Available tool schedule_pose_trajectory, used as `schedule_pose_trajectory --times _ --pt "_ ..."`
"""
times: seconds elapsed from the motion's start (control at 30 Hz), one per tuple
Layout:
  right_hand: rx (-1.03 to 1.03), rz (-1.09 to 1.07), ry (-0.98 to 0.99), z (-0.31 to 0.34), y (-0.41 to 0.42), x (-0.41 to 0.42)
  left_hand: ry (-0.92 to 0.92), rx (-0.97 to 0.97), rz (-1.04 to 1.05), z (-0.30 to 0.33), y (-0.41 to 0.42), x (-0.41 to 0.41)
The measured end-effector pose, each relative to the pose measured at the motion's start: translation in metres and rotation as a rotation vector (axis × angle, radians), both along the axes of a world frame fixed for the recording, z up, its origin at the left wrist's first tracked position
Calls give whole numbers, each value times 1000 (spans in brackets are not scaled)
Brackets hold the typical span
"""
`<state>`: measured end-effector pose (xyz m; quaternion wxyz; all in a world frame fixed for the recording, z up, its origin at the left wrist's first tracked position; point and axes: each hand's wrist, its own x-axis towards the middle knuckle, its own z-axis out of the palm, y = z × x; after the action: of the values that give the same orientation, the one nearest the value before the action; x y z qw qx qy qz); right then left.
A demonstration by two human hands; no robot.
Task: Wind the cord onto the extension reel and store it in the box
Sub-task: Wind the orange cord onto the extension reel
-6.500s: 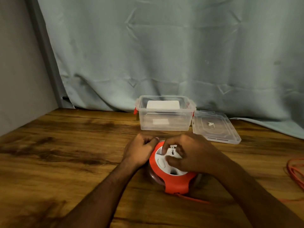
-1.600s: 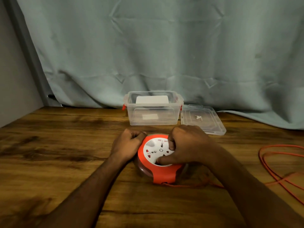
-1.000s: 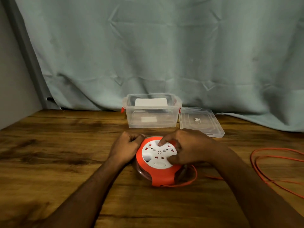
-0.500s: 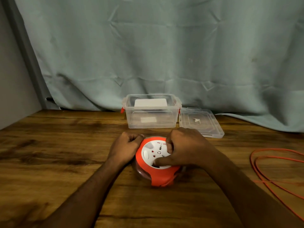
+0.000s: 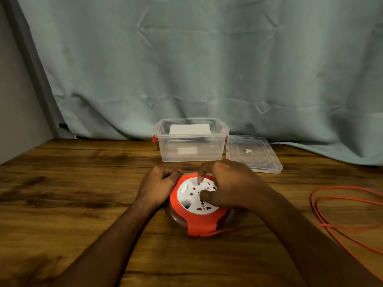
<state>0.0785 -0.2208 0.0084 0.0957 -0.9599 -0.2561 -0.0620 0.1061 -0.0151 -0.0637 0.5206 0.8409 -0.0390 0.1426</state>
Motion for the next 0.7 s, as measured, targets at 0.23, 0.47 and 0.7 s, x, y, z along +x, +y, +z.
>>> schedule_pose_trajectory --times 0.23,0.47,0.7 --pt "-14 55 156 0 -21 14 -31 -99 -48 -3 1 2" --pt "-16 89 181 6 -22 10 -34 -303 -180 -1 3 -1" --pt "-27 62 87 1 -19 9 66 -385 -159 1 3 3"
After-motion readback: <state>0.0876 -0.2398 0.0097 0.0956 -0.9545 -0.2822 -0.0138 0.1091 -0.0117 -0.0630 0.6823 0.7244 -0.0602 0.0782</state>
